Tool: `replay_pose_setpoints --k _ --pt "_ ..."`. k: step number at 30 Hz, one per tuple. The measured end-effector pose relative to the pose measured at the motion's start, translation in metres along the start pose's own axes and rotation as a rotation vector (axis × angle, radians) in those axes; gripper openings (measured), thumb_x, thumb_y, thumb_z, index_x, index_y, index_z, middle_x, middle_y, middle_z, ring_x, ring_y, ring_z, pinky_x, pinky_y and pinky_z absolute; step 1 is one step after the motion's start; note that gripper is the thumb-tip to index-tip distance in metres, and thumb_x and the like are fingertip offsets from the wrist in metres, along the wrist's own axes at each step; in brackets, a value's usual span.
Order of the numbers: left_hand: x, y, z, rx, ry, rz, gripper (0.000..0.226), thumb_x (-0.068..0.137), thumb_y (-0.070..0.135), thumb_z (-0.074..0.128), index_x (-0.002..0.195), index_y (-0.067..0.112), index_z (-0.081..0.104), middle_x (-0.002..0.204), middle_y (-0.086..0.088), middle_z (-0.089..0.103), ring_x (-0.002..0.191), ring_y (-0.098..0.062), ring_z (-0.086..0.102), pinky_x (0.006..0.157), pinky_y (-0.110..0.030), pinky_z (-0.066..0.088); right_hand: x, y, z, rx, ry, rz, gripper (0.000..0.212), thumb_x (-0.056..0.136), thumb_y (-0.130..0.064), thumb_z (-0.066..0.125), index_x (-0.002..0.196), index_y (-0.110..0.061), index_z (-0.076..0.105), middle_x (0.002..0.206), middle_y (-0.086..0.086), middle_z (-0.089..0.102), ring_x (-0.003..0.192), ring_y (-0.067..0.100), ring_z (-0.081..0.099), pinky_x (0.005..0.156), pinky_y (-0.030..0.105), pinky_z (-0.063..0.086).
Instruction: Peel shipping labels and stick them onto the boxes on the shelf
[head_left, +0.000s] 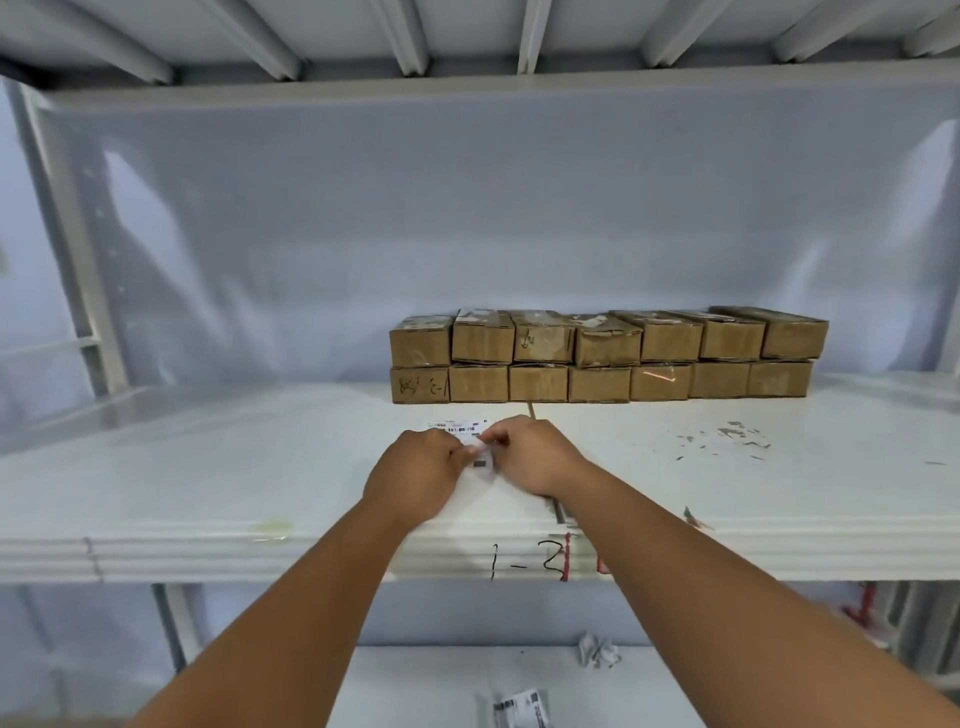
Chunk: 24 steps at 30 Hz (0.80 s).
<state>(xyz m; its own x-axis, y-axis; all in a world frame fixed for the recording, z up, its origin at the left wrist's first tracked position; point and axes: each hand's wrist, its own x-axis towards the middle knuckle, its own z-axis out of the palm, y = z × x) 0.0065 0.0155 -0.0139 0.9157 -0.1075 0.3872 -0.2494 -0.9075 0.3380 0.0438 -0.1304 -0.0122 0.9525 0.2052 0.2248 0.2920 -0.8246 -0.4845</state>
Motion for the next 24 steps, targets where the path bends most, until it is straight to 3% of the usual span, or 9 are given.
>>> replay_pose_setpoints --k 2,5,10,12,14,16,18,21,24 --pt "-0.003 0.001 -0.003 0.013 0.03 0.012 0.043 0.098 0.029 0.044 0.056 0.022 0.041 0.06 0.004 0.042 0.066 -0.022 0.044 0.053 -0.03 0.026 -0.003 0.001 -0.002 0.053 0.01 -0.013 0.031 0.09 -0.014 0.048 0.112 -0.026 0.067 0.125 -0.004 0.06 0.11 0.017 0.056 0.092 0.029 0.047" --pt "-0.005 0.002 -0.005 -0.028 0.101 -0.008 0.043 0.094 0.019 0.049 0.053 0.021 0.035 0.055 0.004 0.038 0.058 -0.02 0.04 0.046 -0.026 0.023 -0.008 0.001 -0.006 0.191 0.053 0.005 0.034 0.089 -0.008 0.047 0.111 -0.024 0.067 0.121 -0.001 0.062 0.107 0.016 0.057 0.088 0.025 0.046" --pt "-0.004 -0.002 -0.006 -0.17 0.205 -0.074 0.038 0.089 0.011 0.052 0.054 0.02 0.039 0.056 0.003 0.044 0.056 -0.017 0.042 0.047 -0.026 0.027 -0.012 -0.001 -0.007 0.272 0.138 -0.046 0.023 0.094 -0.025 0.053 0.115 -0.024 0.062 0.113 -0.005 0.059 0.103 0.014 0.055 0.086 0.025 0.042" --pt "-0.005 -0.002 -0.006 -0.232 0.253 -0.092 0.029 0.087 0.004 0.048 0.064 0.022 0.051 0.064 0.005 0.053 0.065 -0.02 0.049 0.048 -0.02 0.031 -0.012 -0.001 -0.007 0.321 0.15 -0.044 0.024 0.092 -0.027 0.057 0.116 -0.027 0.059 0.099 -0.008 0.058 0.09 0.011 0.055 0.075 0.024 0.042" --pt "-0.007 -0.002 -0.008 -0.283 0.331 -0.092 0.028 0.087 -0.001 0.045 0.089 0.018 0.065 0.078 0.003 0.059 0.07 -0.018 0.049 0.05 -0.013 0.033 -0.013 -0.002 -0.007 0.356 0.119 -0.044 0.033 0.088 -0.027 0.063 0.12 -0.032 0.054 0.089 -0.01 0.06 0.081 0.009 0.056 0.072 0.027 0.047" --pt "-0.009 0.0 -0.008 -0.267 0.406 -0.074 0.034 0.09 -0.002 0.043 0.111 0.014 0.064 0.09 -0.006 0.065 0.072 -0.019 0.049 0.056 -0.019 0.036 -0.013 -0.002 -0.006 0.341 0.088 -0.069 0.05 0.085 -0.026 0.067 0.128 -0.038 0.044 0.089 -0.01 0.063 0.084 0.009 0.06 0.079 0.031 0.049" --pt "-0.012 0.002 -0.007 -0.202 0.461 -0.053 0.033 0.092 0.002 0.042 0.116 0.013 0.063 0.094 -0.013 0.068 0.073 -0.025 0.051 0.062 -0.027 0.039 -0.013 -0.003 -0.005 0.347 0.085 -0.098 0.054 0.086 -0.026 0.066 0.132 -0.038 0.04 0.093 -0.008 0.066 0.087 0.01 0.062 0.08 0.029 0.049" --pt "-0.014 0.006 -0.004 -0.083 0.502 0.147 0.036 0.086 -0.003 0.047 0.112 0.012 0.067 0.1 -0.014 0.07 0.083 -0.032 0.064 0.071 -0.032 0.05 -0.016 -0.006 -0.013 0.634 0.127 -0.063 0.022 0.098 -0.027 0.047 0.118 -0.023 0.055 0.099 -0.002 0.07 0.088 0.015 0.064 0.075 0.026 0.052" --pt "-0.005 0.0 0.006 0.043 0.451 0.387 0.043 0.072 -0.009 0.052 0.107 0.009 0.07 0.109 -0.014 0.069 0.101 -0.035 0.066 0.088 -0.044 0.049 -0.019 -0.007 -0.02 0.995 0.095 0.011 0.033 0.101 -0.036 0.038 0.099 -0.018 0.065 0.099 0.007 0.072 0.085 0.018 0.068 0.078 0.028 0.054"
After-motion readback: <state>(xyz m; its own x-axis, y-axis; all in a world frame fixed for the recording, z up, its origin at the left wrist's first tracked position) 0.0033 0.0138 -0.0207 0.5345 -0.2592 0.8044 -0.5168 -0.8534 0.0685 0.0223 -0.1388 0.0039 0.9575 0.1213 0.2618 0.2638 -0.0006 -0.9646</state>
